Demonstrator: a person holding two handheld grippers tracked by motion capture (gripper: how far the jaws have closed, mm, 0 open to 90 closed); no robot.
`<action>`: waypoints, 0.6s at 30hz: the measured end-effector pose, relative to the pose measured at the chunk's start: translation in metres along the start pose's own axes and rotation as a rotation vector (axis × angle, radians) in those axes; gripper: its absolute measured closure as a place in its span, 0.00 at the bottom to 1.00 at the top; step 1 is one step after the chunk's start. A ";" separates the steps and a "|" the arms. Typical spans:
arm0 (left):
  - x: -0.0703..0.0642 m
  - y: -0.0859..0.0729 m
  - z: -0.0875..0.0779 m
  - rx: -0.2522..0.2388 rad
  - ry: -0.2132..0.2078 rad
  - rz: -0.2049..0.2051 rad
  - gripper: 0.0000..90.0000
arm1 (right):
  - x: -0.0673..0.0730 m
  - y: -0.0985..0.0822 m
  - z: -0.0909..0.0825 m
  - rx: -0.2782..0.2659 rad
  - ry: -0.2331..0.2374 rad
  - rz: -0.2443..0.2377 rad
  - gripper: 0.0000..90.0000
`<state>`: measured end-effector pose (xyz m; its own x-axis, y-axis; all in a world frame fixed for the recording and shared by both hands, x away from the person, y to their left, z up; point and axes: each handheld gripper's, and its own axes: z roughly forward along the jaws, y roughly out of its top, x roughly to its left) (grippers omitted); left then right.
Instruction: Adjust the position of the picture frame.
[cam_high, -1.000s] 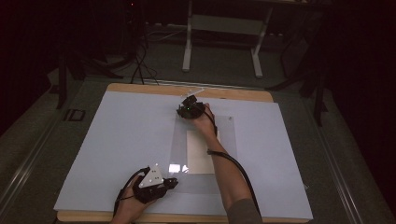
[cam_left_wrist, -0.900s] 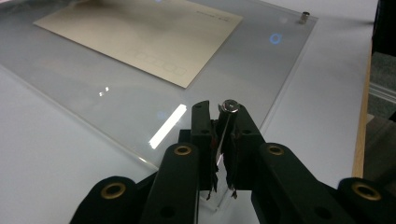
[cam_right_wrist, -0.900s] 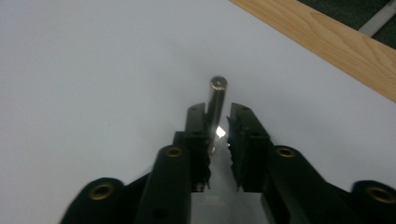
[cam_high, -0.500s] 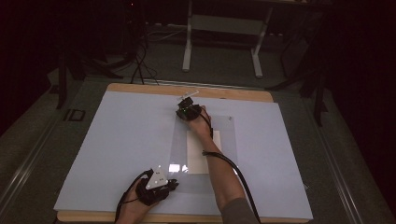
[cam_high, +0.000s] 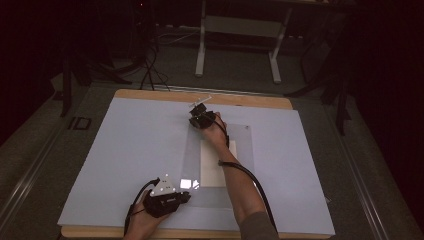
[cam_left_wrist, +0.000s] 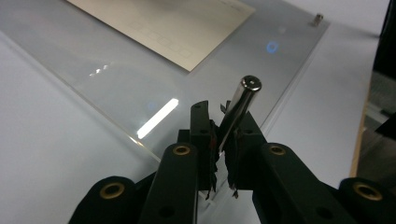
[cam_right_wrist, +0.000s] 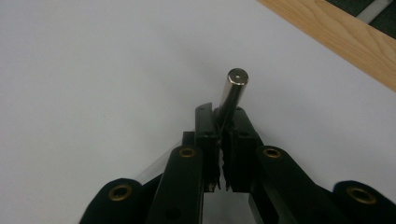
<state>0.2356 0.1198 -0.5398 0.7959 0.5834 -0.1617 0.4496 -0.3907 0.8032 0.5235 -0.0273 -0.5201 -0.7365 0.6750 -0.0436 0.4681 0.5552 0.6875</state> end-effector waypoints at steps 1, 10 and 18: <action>0.001 0.000 -0.001 -0.003 0.000 -0.004 0.92 | 0.000 0.000 -0.001 0.000 -0.003 -0.002 0.95; 0.009 -0.001 -0.011 -0.040 0.032 -0.047 0.91 | -0.015 -0.006 -0.013 0.006 -0.029 0.015 0.95; 0.024 0.002 -0.024 -0.080 0.103 -0.085 0.90 | -0.040 -0.019 -0.039 -0.023 -0.040 0.092 0.95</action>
<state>0.2459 0.1505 -0.5286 0.7087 0.6834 -0.1753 0.4771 -0.2812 0.8327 0.5249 -0.0840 -0.5033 -0.6704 0.7420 -0.0085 0.5214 0.4791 0.7061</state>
